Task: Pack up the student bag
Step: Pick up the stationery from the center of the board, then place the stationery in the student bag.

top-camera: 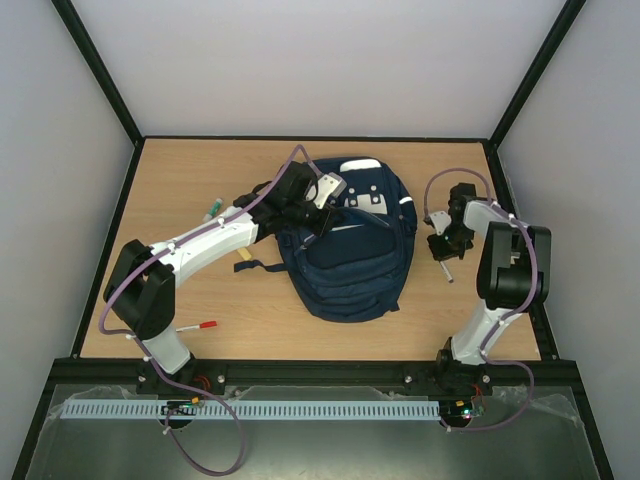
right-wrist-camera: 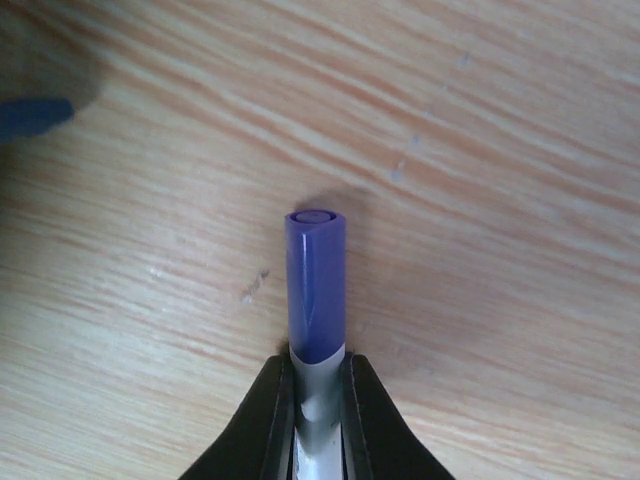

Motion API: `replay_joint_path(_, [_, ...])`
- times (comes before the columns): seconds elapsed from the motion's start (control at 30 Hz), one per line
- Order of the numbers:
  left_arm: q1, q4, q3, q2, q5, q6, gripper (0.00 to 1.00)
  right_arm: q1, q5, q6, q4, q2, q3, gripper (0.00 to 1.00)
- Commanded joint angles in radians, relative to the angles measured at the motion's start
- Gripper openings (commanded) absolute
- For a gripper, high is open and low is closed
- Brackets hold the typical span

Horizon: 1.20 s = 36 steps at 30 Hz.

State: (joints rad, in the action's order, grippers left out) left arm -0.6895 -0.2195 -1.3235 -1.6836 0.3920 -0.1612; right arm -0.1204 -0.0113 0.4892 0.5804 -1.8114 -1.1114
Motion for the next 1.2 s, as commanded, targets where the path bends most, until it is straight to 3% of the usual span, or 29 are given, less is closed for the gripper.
replay_joint_path(0.0, [0.018,0.057,-0.049,0.053,0.002,-0.014,0.06,-0.012,0.007,0.022,0.104,0.021,0.078,0.01])
replay_joint_path(0.23, [0.022,0.057,-0.049,0.049,0.014,-0.020,0.06,0.004,-0.429,0.116,0.218,0.372,0.013,0.01])
replay_joint_path(0.4, [0.029,0.059,-0.049,0.045,0.021,-0.024,0.06,0.117,-0.564,0.192,0.223,0.630,0.014,0.01])
replay_joint_path(0.6, [0.030,0.063,-0.047,0.041,0.033,-0.030,0.06,0.451,-0.380,0.276,0.089,0.844,0.097,0.01])
replay_joint_path(0.87, [0.030,0.062,-0.049,0.031,0.042,-0.031,0.06,0.716,-0.174,0.374,0.080,0.760,0.066,0.01])
replay_joint_path(1.17, [0.030,0.056,-0.051,0.016,0.048,-0.029,0.05,0.919,0.103,0.526,-0.003,0.633,0.035,0.01])
